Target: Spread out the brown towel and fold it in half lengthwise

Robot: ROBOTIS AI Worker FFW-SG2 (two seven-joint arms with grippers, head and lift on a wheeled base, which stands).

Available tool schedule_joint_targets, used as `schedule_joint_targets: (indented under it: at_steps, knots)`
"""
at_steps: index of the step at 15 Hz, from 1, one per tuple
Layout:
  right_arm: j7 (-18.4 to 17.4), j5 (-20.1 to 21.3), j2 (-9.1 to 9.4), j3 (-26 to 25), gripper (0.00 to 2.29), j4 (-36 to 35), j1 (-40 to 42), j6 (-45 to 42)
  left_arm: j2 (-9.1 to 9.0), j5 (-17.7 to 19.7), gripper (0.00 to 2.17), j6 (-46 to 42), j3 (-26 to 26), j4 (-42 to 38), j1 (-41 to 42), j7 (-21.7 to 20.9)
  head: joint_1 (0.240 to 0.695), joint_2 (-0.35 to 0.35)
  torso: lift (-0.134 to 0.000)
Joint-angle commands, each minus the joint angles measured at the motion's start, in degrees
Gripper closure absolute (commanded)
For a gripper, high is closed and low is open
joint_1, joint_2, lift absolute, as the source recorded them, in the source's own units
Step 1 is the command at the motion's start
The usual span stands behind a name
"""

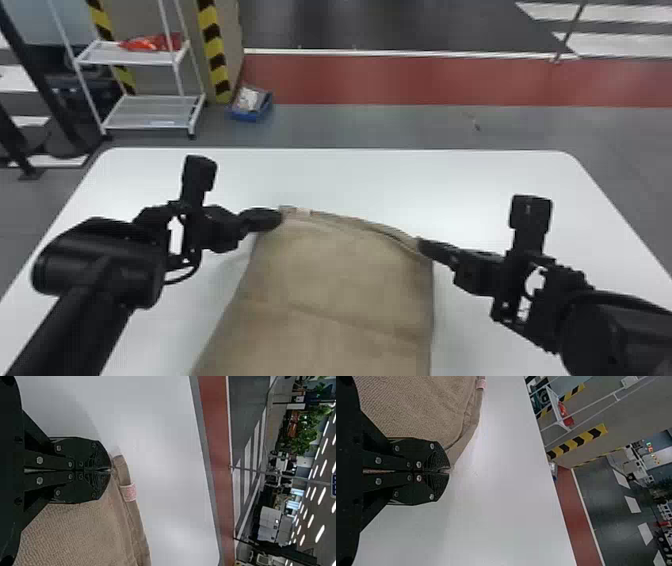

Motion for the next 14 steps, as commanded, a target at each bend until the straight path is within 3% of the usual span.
schedule_joint_targets:
  at_steps: [1, 5, 6, 9, 11, 14]
  knots:
    - [0.0, 0.1, -0.31, -1.5, 1.15, 0.1, -1.6, 1.2, 0.69, 1.7, 1.44, 2.4, 3.9, -5.1, 1.8, -3.5, 0.695, -0.035, -0.123]
    - [0.0, -1.3, -1.01, -3.5, 1.15, 0.5, -2.9, 3.7, 4.29, 10.6, 1.44, 12.3, 11.3, -10.4, 2.1, -13.8, 0.695, -0.041, -0.123]
    - [0.0, -1.4, -1.10, -3.5, 1.15, 0.7, -2.9, 3.7, 5.17, 11.2, 1.44, 13.3, 11.3, -10.5, 1.6, -15.6, 0.695, -0.039, -0.123]
    - [0.0, -1.5, -1.10, -3.8, 1.15, 1.2, -2.9, 3.5, 5.52, 11.1, 1.44, 13.2, 11.4, -10.8, 1.7, -16.5, 0.695, -0.025, -0.123]
    - [0.0, -2.4, -1.54, -6.6, 1.15, 1.1, -2.9, 4.9, 6.23, 11.1, 1.44, 13.2, 12.1, -10.4, 0.1, -16.2, 0.695, -0.023, -0.123]
    - [-0.2, -4.9, -5.59, -12.6, 1.15, 0.4, -2.9, 9.8, 9.92, 11.1, 1.44, 13.2, 14.3, -7.3, -5.5, -14.9, 0.695, -0.034, -0.123]
